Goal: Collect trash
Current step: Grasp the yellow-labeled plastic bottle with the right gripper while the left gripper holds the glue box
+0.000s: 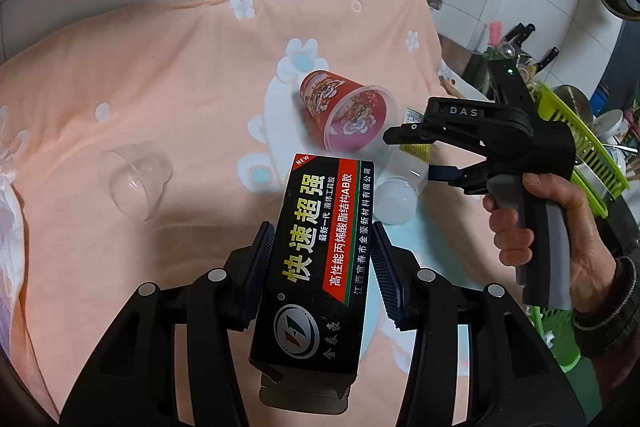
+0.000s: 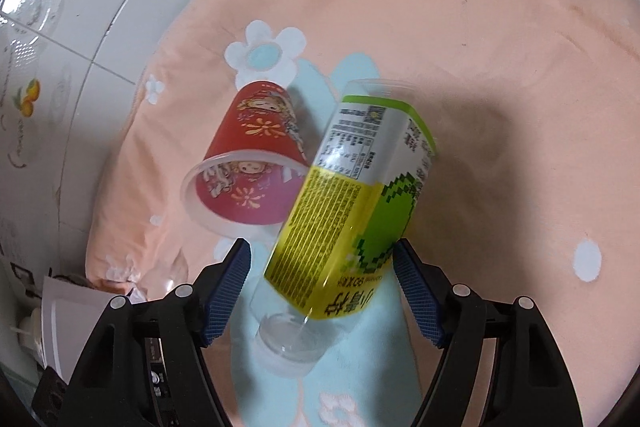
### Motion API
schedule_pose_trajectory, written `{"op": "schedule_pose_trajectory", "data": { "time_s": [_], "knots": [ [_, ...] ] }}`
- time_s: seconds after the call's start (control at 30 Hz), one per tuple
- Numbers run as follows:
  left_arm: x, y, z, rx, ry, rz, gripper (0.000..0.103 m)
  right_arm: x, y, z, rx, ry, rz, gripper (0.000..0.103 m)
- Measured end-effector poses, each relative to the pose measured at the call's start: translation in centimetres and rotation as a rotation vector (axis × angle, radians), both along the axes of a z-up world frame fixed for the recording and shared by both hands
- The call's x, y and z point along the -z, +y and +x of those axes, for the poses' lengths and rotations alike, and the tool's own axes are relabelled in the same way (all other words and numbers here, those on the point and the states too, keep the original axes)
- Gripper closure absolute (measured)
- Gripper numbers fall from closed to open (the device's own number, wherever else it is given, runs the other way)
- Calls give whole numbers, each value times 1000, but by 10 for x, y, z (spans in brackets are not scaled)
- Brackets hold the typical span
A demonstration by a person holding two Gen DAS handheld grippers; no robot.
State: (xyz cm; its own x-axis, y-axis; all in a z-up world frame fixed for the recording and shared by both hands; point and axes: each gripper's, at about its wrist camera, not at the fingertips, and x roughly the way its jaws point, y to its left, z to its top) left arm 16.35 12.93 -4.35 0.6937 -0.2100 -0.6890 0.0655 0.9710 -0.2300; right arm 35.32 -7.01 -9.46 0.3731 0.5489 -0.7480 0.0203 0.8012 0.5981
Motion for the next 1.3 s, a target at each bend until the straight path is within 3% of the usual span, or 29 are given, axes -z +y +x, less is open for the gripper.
{"op": "schedule_pose_trajectory", "data": {
  "time_s": [0.33,0.67,1.3],
  "knots": [
    [7,0,4,1,17,-21,55,6,-3,4,21,25,5,36],
    [5,-7,7,24,15,-40,55,-3,-18,-23,-2,-2,59,45],
    [-14,-76,-17,144,-15,-52,55,-31,-96,-120,37,-109,141,49]
  ]
}}
